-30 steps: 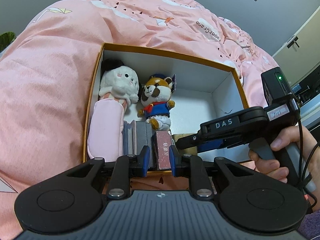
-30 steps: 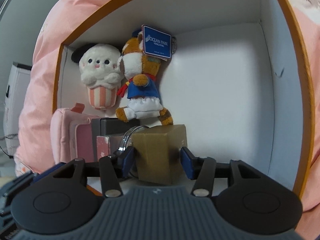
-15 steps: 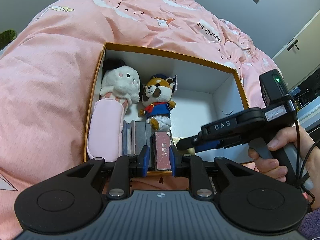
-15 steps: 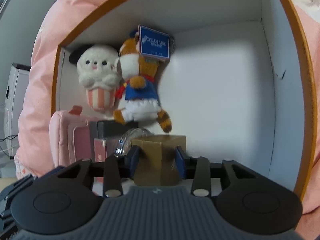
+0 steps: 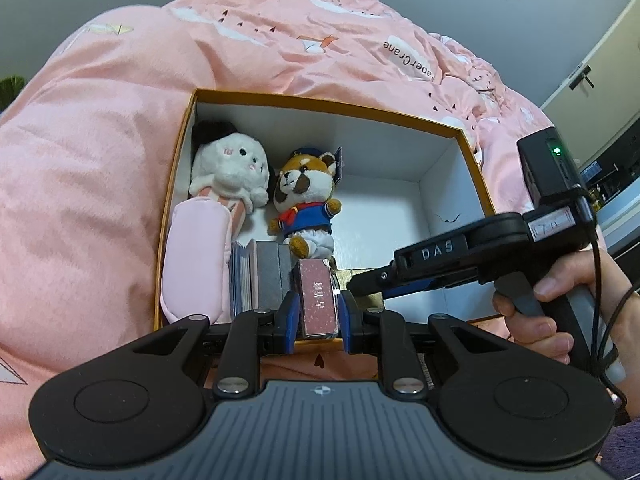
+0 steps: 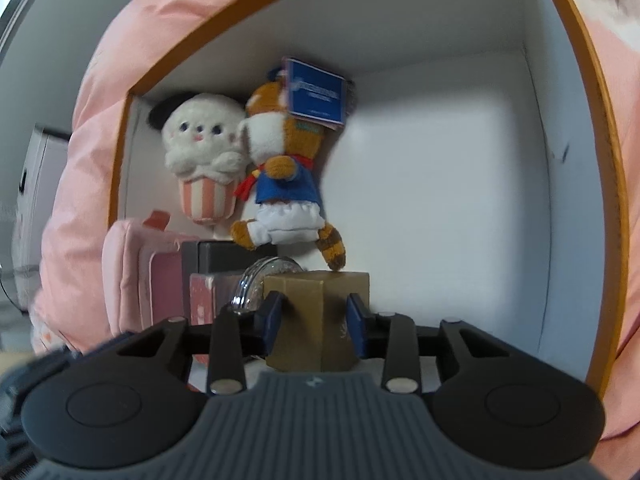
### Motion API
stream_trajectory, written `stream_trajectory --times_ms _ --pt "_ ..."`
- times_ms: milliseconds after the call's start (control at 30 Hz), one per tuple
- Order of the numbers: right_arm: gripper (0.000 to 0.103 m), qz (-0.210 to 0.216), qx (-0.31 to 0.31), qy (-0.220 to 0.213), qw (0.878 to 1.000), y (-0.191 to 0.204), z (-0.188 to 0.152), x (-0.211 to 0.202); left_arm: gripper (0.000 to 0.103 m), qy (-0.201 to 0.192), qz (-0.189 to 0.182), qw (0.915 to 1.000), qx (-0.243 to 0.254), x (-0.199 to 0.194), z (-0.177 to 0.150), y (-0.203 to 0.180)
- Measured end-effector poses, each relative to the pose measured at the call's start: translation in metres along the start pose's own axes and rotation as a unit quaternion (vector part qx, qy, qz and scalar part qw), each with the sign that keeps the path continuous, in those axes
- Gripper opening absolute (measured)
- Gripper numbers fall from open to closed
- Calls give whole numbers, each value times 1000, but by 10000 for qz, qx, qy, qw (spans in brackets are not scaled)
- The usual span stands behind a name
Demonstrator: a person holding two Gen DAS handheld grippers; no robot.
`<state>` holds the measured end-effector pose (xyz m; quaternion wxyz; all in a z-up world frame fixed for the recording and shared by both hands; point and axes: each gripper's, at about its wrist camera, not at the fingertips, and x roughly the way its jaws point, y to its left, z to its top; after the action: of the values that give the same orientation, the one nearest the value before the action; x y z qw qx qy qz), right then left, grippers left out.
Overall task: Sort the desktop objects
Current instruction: 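Open both tools to release the tin and cube, then withdraw from the box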
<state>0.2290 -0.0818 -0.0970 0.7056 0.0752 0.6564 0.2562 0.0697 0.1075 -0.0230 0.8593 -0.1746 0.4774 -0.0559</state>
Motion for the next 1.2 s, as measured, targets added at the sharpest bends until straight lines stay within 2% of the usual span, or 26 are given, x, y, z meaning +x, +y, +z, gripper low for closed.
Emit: stream_trajectory --times_ms 167,233,300,367,467,633,767,900,967,1067,1200 --pt "39 -177 -628 -645 9958 11 -16 -24 23 -132 -62 9995 272 -5 -5 -14" --pt "40 -216 -940 -988 9904 15 -26 -39 23 -165 -147 9988 439 -8 -8 -23" --pt "49 -268 -1183 -1351 9834 20 -40 -57 23 -179 -270 9975 634 -10 -13 -33" --pt "50 -335 -1353 -1772 9743 23 -59 -74 23 -206 -357 9960 799 -12 -21 -42" --pt "53 -511 -1391 -2322 9613 24 -92 -95 24 -212 -361 9939 1020 -10 -33 -52" --pt "56 -677 -1203 -2914 9466 16 -148 -110 25 -72 -320 9903 1350 2 -52 -72" --pt "56 -957 -1042 -2918 9459 6 -180 -98 25 539 -425 9881 1377 23 -65 -83" --pt "56 -1682 -1052 -2814 9389 -7 -191 -73 25 1096 -193 9879 1080 44 -75 -82" --pt "56 -1678 -973 -2752 9416 -15 -191 -67 25 1279 -63 9884 811 53 -78 -77" --pt "56 -1451 -818 -2684 9488 -27 -188 -62 25 1524 134 9871 465 63 -85 -71" --pt "56 -1404 -542 -2586 9542 -39 -188 -55 34 1764 279 9838 137 74 -93 -67"
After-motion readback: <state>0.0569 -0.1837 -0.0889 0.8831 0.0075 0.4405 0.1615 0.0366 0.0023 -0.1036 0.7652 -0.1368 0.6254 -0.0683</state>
